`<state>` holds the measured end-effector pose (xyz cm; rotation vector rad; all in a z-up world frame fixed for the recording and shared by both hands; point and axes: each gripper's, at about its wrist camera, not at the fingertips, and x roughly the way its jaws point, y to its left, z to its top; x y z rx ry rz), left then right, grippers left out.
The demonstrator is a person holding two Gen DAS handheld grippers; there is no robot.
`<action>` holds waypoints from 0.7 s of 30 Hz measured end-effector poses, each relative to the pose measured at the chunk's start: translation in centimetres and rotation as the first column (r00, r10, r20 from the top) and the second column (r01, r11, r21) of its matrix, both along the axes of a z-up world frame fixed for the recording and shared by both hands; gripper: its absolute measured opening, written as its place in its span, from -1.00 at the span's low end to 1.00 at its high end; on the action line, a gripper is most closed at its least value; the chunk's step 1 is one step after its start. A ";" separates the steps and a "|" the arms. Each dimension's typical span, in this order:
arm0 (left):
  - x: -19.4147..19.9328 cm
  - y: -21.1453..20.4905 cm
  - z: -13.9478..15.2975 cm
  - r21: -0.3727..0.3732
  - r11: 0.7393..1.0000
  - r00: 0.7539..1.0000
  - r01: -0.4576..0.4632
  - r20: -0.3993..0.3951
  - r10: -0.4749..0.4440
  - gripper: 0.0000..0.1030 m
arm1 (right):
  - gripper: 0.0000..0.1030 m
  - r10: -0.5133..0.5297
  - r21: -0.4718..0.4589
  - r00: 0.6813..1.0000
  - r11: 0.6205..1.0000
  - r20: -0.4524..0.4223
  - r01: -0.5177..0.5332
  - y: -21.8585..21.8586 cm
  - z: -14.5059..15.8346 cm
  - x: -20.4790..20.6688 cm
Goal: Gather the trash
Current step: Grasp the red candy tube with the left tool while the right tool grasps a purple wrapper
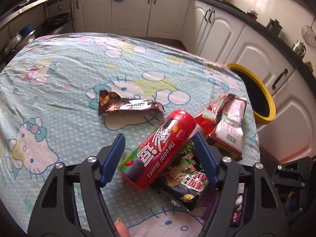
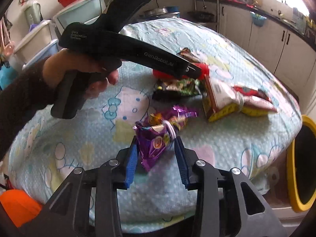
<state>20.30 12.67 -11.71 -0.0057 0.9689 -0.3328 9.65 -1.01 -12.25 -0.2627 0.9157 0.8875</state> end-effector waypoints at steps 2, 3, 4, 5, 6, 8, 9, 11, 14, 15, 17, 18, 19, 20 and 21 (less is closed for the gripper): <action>0.0 0.0 -0.2 0.014 1.000 1.000 -0.005 -0.005 0.005 0.09 | -0.44 -0.001 0.014 1.000 1.000 -0.016 0.002 -0.4 -0.1 0.0; 0.0 0.0 -0.2 0.013 1.000 1.000 -0.010 -0.004 0.010 0.03 | -0.46 -0.001 0.018 1.000 1.000 -0.016 0.002 -0.6 -0.1 0.0; -0.1 0.3 -0.2 0.000 1.000 1.000 -0.017 -0.006 0.017 0.00 | -0.49 0.002 0.018 1.000 1.000 -0.014 -0.002 -0.7 0.0 -0.1; -0.1 0.4 -0.2 -0.011 1.000 1.000 -0.025 -0.006 0.025 -0.07 | -0.50 0.004 0.018 1.000 1.000 -0.014 -0.003 -0.7 0.1 -0.1; -0.3 0.6 -0.1 -0.021 0.999 0.999 -0.033 -0.006 0.033 -0.18 | -0.51 0.003 0.021 1.000 1.000 -0.013 -0.003 -0.9 0.3 -0.1; -0.4 0.9 0.0 -0.028 0.998 0.999 -0.048 -0.004 0.048 -0.27 | -0.52 0.004 0.024 1.000 1.000 -0.013 -0.004 -1.1 0.5 -0.1; -0.5 0.9 0.0 -0.030 0.998 0.999 -0.052 -0.006 0.052 -0.30 | -0.53 0.002 0.025 1.000 1.000 -0.010 -0.002 -1.2 0.6 -0.1; -0.7 1.0 -0.1 -0.028 0.998 0.998 -0.058 -0.006 0.058 -0.34 | -0.53 -0.001 0.031 1.000 1.000 -0.011 0.001 -1.5 0.7 0.0; -1.1 0.7 0.0 -0.008 0.998 0.998 -0.059 -0.007 0.059 -0.39 | -0.53 -0.007 0.038 1.000 0.999 -0.003 0.007 -1.6 1.1 -0.1; -1.3 0.5 0.0 0.001 0.998 0.998 -0.058 -0.007 0.058 -0.41 | -0.54 -0.007 0.042 1.000 0.999 -0.001 0.008 -1.8 1.2 -0.1; -1.6 0.1 0.1 0.029 0.997 0.998 -0.065 -0.008 0.065 -0.43 | -0.54 -0.009 0.045 1.000 0.999 0.004 0.009 -2.0 1.5 -0.1; -1.8 0.0 0.1 0.041 0.997 0.997 -0.072 -0.009 0.073 -0.44 | -0.54 -0.010 0.046 1.000 0.999 0.007 0.010 -2.0 1.6 -0.1; -1.9 -0.1 0.2 0.049 0.995 0.997 -0.081 -0.010 0.082 -0.45 | -0.54 -0.012 0.048 1.000 0.999 0.009 0.012 -2.1 1.8 0.0; -2.1 -0.2 0.2 0.054 0.994 0.996 -0.091 -0.009 0.091 -0.46 | -0.54 -0.015 0.051 1.000 0.999 0.011 0.014 -2.2 1.9 -0.1; -2.2 -0.2 0.3 0.056 0.993 0.995 -0.103 -0.008 0.103 -0.47 | -0.55 -0.017 0.054 1.000 0.998 0.012 0.016 -2.3 2.1 -0.1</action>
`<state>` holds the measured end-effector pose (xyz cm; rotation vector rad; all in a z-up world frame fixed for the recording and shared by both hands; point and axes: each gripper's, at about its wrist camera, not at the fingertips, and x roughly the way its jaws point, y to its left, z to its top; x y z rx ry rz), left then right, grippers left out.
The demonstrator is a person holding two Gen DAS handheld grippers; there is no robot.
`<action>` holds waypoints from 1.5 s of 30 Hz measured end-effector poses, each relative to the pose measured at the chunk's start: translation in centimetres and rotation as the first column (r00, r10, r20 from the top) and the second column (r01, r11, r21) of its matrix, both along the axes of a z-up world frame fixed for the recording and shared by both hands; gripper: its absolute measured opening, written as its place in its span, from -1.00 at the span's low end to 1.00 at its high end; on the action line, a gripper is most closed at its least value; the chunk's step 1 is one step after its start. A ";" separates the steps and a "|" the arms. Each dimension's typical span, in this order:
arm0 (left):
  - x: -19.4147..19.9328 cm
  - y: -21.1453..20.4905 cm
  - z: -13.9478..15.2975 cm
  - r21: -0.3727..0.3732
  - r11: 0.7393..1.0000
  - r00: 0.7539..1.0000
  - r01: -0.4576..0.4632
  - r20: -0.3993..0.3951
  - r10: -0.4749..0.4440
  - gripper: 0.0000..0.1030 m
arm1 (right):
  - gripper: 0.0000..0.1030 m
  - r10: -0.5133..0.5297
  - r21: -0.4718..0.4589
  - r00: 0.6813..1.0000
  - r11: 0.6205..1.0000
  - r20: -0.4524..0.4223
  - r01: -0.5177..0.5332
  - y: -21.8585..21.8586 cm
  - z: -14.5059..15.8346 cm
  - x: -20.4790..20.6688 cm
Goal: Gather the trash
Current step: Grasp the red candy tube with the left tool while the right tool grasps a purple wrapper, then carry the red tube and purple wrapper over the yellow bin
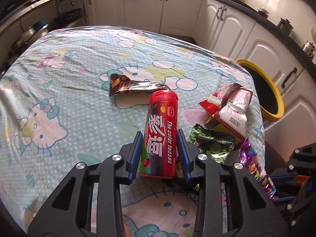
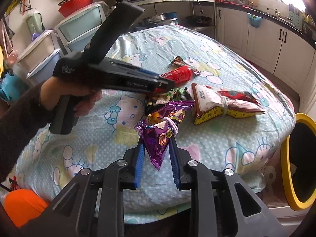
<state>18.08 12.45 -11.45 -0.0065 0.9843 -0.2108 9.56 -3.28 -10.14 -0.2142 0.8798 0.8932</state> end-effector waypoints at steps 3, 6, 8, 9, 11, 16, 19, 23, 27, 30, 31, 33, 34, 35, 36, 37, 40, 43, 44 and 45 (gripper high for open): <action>-0.5 0.3 0.3 -0.003 0.999 0.999 -0.051 0.008 0.051 -0.48 | -0.55 -0.004 0.009 1.000 1.000 0.007 0.004 -0.3 0.6 0.0; -1.1 0.7 1.1 -0.047 0.995 0.996 -0.083 0.030 0.085 -0.49 | -0.55 -0.004 0.016 1.000 1.000 0.021 0.004 -0.7 1.4 0.1; -1.5 0.7 1.9 -0.055 0.995 0.995 -0.087 0.053 0.090 -0.49 | -0.55 -0.005 0.022 1.000 1.000 0.028 0.004 -1.1 1.7 0.2; -1.6 0.7 2.2 -0.055 0.995 0.994 -0.088 0.060 0.092 -0.49 | -0.55 -0.006 0.026 0.999 1.000 0.032 0.005 -1.3 1.9 0.2; -1.9 0.5 3.1 -0.061 0.994 0.992 -0.091 0.078 0.096 -0.49 | -0.55 -0.008 0.031 0.999 1.000 0.039 0.007 -1.5 2.2 0.2; -2.4 0.0 4.9 -0.079 0.992 0.988 -0.095 0.117 0.104 -0.49 | -0.56 -0.021 0.045 0.998 0.999 0.054 0.018 -2.2 3.1 0.3; -2.5 -0.8 6.1 -0.087 0.993 0.986 -0.082 0.141 0.094 -0.49 | -0.56 -0.033 0.053 0.997 0.998 0.066 0.029 -2.9 3.7 0.4; -2.4 -1.9 7.2 -0.091 0.994 0.983 -0.059 0.168 0.074 -0.49 | -0.56 -0.060 0.064 0.995 0.996 0.082 0.055 -3.7 4.5 0.9; -2.3 -3.1 8.1 -0.091 0.995 0.980 -0.036 0.191 0.053 -0.49 | -0.56 -0.098 0.075 0.990 0.993 0.102 0.091 -5.0 5.3 1.4; -2.1 -4.1 8.9 -0.096 0.995 0.977 -0.018 0.210 0.038 -0.49 | -0.56 -0.129 0.083 0.985 0.989 0.116 0.120 -6.0 5.9 2.1; -2.0 -4.5 9.1 -0.099 0.995 0.976 -0.013 0.217 0.034 -0.49 | -0.56 -0.138 0.086 0.983 0.988 0.120 0.129 -6.4 6.1 2.3; -1.8 -5.2 9.5 -0.103 0.995 0.974 -0.003 0.227 0.027 -0.49 | -0.56 -0.163 0.093 0.979 0.984 0.126 0.152 -7.2 6.5 2.6; -1.7 -5.7 9.8 -0.104 0.995 0.972 0.002 0.233 0.022 -0.49 | -0.56 -0.174 0.096 0.976 0.982 0.128 0.162 -7.6 6.6 2.8; -1.6 -6.0 10.0 -0.105 0.994 0.972 0.007 0.236 0.018 -0.49 | -0.56 -0.185 0.099 0.974 0.980 0.130 0.173 -7.9 6.7 3.2; -1.5 -6.3 10.1 -0.107 0.994 0.971 0.014 0.240 0.012 -0.49 | -0.56 -0.198 0.103 0.971 0.977 0.134 0.186 -8.4 6.9 3.3; -1.4 -6.7 10.3 -0.109 0.994 0.970 0.020 0.245 0.008 -0.49 | -0.56 -0.211 0.106 0.967 0.975 0.140 0.197 -8.8 7.0 3.5; -1.0 -7.8 11.0 -0.115 0.993 0.966 0.040 0.259 -0.009 -0.49 | -0.56 -0.247 0.115 0.957 0.966 0.151 0.232 -10.1 7.5 4.1; -0.8 -8.6 11.5 -0.120 0.991 0.962 0.058 0.272 -0.024 -0.49 | -0.56 -0.285 0.128 0.946 0.955 0.157 0.267 -11.4 7.8 4.4; -0.7 -8.9 11.7 -0.121 0.990 0.960 0.065 0.277 -0.029 -0.49 | -0.56 -0.296 0.131 0.942 0.952 0.158 0.277 -11.9 7.9 4.6; -0.6 -9.3 11.8 -0.122 0.990 0.959 0.071 0.281 -0.035 -0.49 | -0.56 -0.311 0.136 0.937 0.947 0.160 0.291 -12.4 8.0 4.8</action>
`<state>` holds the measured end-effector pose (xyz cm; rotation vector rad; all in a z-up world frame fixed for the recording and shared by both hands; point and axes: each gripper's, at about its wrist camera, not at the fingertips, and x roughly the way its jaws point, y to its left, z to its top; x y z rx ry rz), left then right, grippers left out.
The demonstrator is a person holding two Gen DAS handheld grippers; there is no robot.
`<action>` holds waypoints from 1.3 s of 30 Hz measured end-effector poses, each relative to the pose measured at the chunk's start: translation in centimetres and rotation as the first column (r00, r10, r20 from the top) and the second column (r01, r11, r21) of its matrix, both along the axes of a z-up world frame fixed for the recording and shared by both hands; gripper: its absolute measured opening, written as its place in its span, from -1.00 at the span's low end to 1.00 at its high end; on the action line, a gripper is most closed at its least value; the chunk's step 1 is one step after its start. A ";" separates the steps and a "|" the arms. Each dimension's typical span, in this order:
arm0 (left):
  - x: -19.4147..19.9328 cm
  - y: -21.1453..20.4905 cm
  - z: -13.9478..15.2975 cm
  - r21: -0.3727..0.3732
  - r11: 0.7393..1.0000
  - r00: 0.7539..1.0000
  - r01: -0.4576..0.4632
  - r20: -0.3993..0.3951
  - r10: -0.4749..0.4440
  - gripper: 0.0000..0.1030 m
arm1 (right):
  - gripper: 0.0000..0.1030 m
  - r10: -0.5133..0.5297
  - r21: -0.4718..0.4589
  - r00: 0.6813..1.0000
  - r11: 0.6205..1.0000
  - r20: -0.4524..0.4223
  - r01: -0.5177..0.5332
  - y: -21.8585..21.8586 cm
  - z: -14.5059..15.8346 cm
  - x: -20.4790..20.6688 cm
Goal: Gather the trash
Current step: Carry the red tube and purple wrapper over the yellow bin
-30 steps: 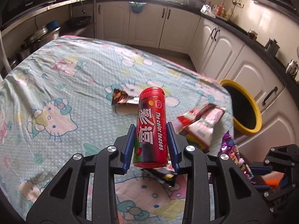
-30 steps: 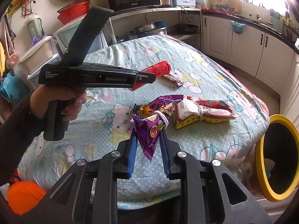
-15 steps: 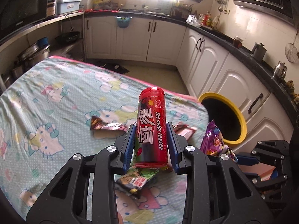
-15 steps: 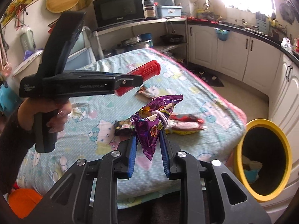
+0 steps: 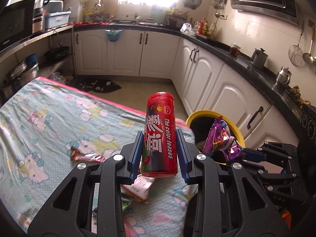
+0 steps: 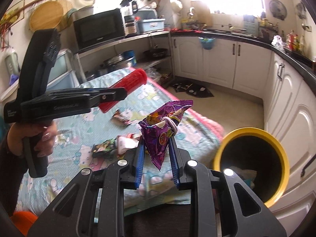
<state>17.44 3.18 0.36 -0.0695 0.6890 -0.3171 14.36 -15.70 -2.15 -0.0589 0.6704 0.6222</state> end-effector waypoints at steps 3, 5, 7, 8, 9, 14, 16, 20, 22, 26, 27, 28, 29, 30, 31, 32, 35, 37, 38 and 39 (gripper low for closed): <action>0.2 -1.1 0.5 -0.004 1.000 1.000 0.019 0.012 -0.019 -0.49 | -0.56 -0.038 0.009 0.999 0.999 0.008 0.038 -1.4 0.2 0.4; 0.3 -2.0 0.8 -0.006 0.999 0.999 0.034 0.021 -0.034 -0.49 | -0.56 -0.061 0.014 0.998 0.998 0.013 0.061 -2.3 0.4 0.6; 0.5 -2.7 1.1 -0.008 0.999 0.999 0.043 0.027 -0.043 -0.49 | -0.56 -0.083 0.020 0.996 0.996 0.017 0.083 -3.3 0.5 0.8; 0.6 -3.0 1.2 -0.011 0.999 0.998 0.049 0.030 -0.048 -0.49 | -0.56 -0.093 0.020 0.995 0.996 0.021 0.093 -3.6 0.6 0.9; 0.7 -3.2 1.3 -0.012 0.999 0.998 0.053 0.033 -0.052 -0.49 | -0.56 -0.106 0.019 0.994 0.994 0.027 0.106 -4.1 0.6 0.9; 1.1 -4.9 1.7 -0.014 0.997 0.996 0.075 0.045 -0.075 -0.49 | -0.56 -0.158 0.026 0.987 0.987 0.041 0.157 -5.9 1.0 1.2; 1.4 -5.6 1.8 -0.015 0.996 0.995 0.084 0.049 -0.083 -0.49 | -0.56 -0.181 0.032 0.982 0.983 0.043 0.180 -6.8 1.1 1.5; 1.9 -6.8 1.7 -0.024 0.995 0.994 0.099 0.052 -0.098 -0.49 | -0.56 -0.227 0.038 0.973 0.974 0.044 0.225 -8.6 1.0 1.9; 2.3 -7.5 1.7 -0.026 0.994 0.993 0.110 0.052 -0.108 -0.49 | -0.56 -0.249 0.039 0.967 0.968 0.043 0.248 -9.3 1.0 2.2; 3.1 -9.2 1.5 -0.029 0.991 0.990 0.134 0.051 -0.133 -0.49 | -0.56 -0.295 0.037 0.955 0.955 0.041 0.293 -10.6 0.8 2.5; 3.3 -9.7 1.4 -0.030 0.990 0.989 0.140 0.049 -0.139 -0.49 | -0.56 -0.307 0.037 0.951 0.952 0.039 0.305 -11.0 0.7 2.6; 3.5 -10.1 1.3 -0.030 0.989 0.988 0.146 0.048 -0.145 -0.49 | -0.56 -0.317 0.037 0.948 0.948 0.037 0.316 -11.4 0.6 2.7; 3.6 -10.5 1.3 -0.031 0.988 0.988 0.151 0.047 -0.149 -0.49 | -0.56 -0.326 0.036 0.945 0.945 0.036 0.325 -11.9 0.5 2.8; 3.8 -10.8 1.2 -0.034 0.987 0.987 0.156 0.045 -0.154 -0.49 | -0.56 -0.339 0.035 0.940 0.941 0.035 0.337 -12.4 0.4 3.0; 4.0 -11.3 1.1 -0.040 0.986 0.986 0.163 0.043 -0.162 -0.49 | -0.56 -0.348 0.034 0.937 0.937 0.034 0.347 -12.7 0.4 3.1; 4.2 -11.6 1.0 -0.044 0.985 0.985 0.167 0.042 -0.166 -0.49 | -0.56 -0.357 0.033 0.933 0.934 0.033 0.356 -13.0 0.3 3.2; 4.9 -12.5 0.5 -0.052 0.983 0.984 0.178 0.033 -0.176 -0.49 | -0.56 -0.386 0.032 0.922 0.922 0.026 0.385 -14.1 -0.1 3.4; 5.2 -13.0 0.2 -0.054 0.981 0.982 0.186 0.025 -0.185 -0.49 | -0.56 -0.403 0.028 0.915 0.915 0.021 0.402 -14.7 -0.4 3.6; 5.3 -13.3 0.0 -0.054 0.981 0.982 0.188 0.021 -0.188 -0.49 | -0.56 -0.409 0.027 0.912 0.913 0.018 0.408 -14.9 -0.5 3.6; 5.5 -13.6 -0.1 -0.054 0.980 0.981 0.192 0.018 -0.191 -0.49 | -0.56 -0.414 0.026 0.910 0.910 0.015 0.414 -15.2 -0.7 3.7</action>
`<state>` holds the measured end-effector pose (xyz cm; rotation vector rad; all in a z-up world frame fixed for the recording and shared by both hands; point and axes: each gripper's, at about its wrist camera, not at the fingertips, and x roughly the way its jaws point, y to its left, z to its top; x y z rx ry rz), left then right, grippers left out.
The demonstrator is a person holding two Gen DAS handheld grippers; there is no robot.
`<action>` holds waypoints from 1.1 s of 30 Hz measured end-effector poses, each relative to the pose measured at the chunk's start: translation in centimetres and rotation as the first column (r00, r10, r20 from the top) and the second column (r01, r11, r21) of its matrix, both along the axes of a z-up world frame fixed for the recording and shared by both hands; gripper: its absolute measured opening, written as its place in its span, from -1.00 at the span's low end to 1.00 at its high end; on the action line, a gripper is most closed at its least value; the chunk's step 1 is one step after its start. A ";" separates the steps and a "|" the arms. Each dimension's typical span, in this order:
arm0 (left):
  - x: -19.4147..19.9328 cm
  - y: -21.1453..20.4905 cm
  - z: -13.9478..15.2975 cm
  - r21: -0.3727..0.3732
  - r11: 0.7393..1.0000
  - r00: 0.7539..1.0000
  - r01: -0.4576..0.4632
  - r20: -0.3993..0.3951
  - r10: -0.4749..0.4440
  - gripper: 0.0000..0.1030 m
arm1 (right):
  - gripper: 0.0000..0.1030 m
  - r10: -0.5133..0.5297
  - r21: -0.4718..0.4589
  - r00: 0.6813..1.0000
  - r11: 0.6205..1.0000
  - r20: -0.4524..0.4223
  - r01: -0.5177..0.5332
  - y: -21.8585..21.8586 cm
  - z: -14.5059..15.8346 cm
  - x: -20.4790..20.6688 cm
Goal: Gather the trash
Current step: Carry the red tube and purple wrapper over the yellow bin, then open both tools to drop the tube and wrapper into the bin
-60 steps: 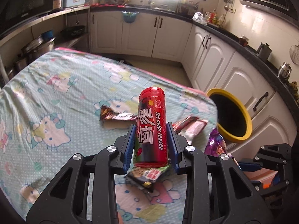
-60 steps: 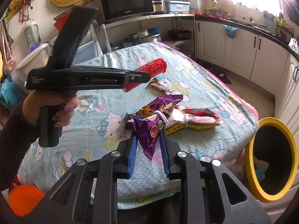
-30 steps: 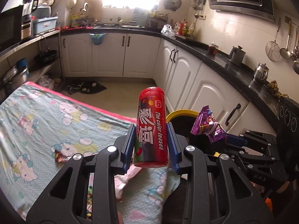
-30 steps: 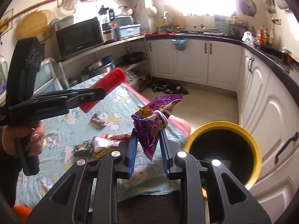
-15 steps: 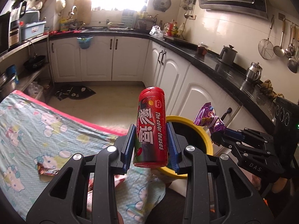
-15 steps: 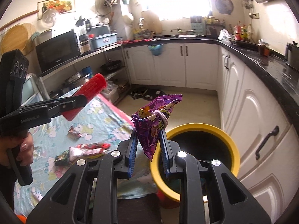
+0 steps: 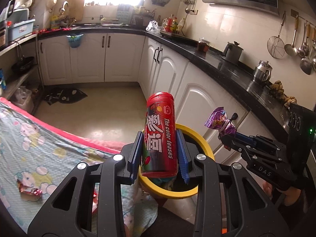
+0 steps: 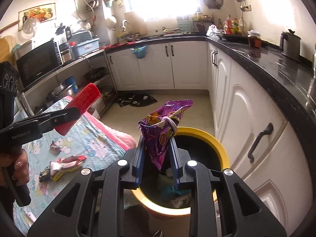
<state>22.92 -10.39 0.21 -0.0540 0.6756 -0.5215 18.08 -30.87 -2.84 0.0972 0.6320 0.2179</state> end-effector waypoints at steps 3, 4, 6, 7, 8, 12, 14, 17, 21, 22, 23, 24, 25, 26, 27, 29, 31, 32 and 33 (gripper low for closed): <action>0.4 -0.5 -0.4 -0.001 1.000 1.000 0.006 -0.011 -0.006 -0.49 | -0.56 -0.012 -0.003 1.000 1.000 -0.007 0.012 -0.3 -0.4 0.2; 0.5 -0.6 -0.6 0.000 1.000 1.000 0.008 -0.016 -0.008 -0.49 | -0.56 -0.015 -0.005 1.000 1.000 -0.011 0.015 -0.2 -0.5 0.3; 0.8 -0.7 -1.1 0.000 1.000 1.000 0.011 -0.026 -0.011 -0.49 | -0.56 -0.021 -0.007 1.000 1.000 -0.017 0.021 -0.4 -0.8 0.5; 0.9 -0.8 -1.3 0.001 1.000 1.000 0.011 -0.029 -0.011 -0.49 | -0.56 -0.024 -0.008 0.999 1.000 -0.021 0.024 -0.5 -0.9 0.7; 1.0 -0.9 -1.5 0.001 1.000 0.999 0.011 -0.034 -0.011 -0.49 | -0.56 -0.026 -0.008 0.999 1.000 -0.025 0.026 -0.5 -1.1 0.7; 1.7 -1.4 -2.4 0.003 1.000 0.998 0.013 -0.057 -0.013 -0.49 | -0.56 -0.033 -0.009 0.999 0.999 -0.040 0.033 -0.8 -1.8 1.2; 2.1 -2.0 -3.0 0.006 1.000 0.997 0.016 -0.073 -0.015 -0.49 | -0.56 -0.038 -0.010 0.998 0.999 -0.056 0.038 -1.0 -2.3 1.5; 2.7 -2.6 -3.9 0.013 1.000 0.995 0.021 -0.096 -0.019 -0.49 | -0.56 -0.042 -0.014 0.996 0.999 -0.084 0.041 -1.2 -3.2 2.0; 3.4 -3.1 -5.1 0.012 1.000 0.991 0.026 -0.130 -0.024 -0.49 | -0.56 -0.048 -0.020 0.990 0.999 -0.136 0.046 -1.6 -5.0 2.8; 3.5 -3.3 -5.5 0.015 0.999 0.990 0.028 -0.137 -0.026 -0.49 | -0.56 -0.047 -0.023 0.988 0.999 -0.146 0.044 -1.7 -5.4 3.0; 3.7 -3.4 -5.7 0.017 0.999 0.989 0.031 -0.142 -0.028 -0.49 | -0.56 -0.047 -0.025 0.987 0.999 -0.155 0.044 -1.8 -5.8 3.1; 3.9 -3.6 -6.0 0.018 0.999 0.988 0.033 -0.149 -0.030 -0.49 | -0.55 -0.047 -0.027 0.985 0.999 -0.169 0.043 -1.8 -6.3 3.3; 4.0 -3.7 -6.3 0.019 0.999 0.987 0.036 -0.154 -0.033 -0.49 | -0.55 -0.045 -0.028 0.983 0.999 -0.177 0.041 -1.8 -6.6 3.4; 4.1 -3.8 -6.5 0.019 0.999 0.986 0.039 -0.160 -0.036 -0.49 | -0.55 -0.045 -0.029 0.982 0.999 -0.184 0.041 -1.9 -6.9 3.5; 4.2 -3.9 -6.7 0.018 0.999 0.986 0.041 -0.165 -0.037 -0.49 | -0.55 -0.047 -0.030 0.980 0.999 -0.194 0.042 -1.9 -7.2 3.6; 4.6 -4.1 -7.2 0.013 0.999 0.983 0.044 -0.180 -0.041 -0.49 | -0.55 -0.047 -0.028 0.977 0.999 -0.207 0.042 -2.0 -7.8 3.8; 5.1 -4.3 -7.6 0.005 0.999 0.980 0.047 -0.196 -0.045 -0.49 | -0.53 -0.049 -0.030 0.974 0.999 -0.220 0.043 -2.1 -8.4 4.1; 5.2 -4.5 -7.8 0.003 0.999 0.979 0.048 -0.200 -0.046 -0.49 | -0.52 -0.050 -0.030 0.973 0.999 -0.224 0.044 -2.2 -8.6 4.2; 5.4 -4.5 -7.9 0.001 0.999 0.978 0.049 -0.204 -0.048 -0.49 | -0.51 -0.051 -0.027 0.972 0.999 -0.229 0.046 -2.3 -8.8 4.4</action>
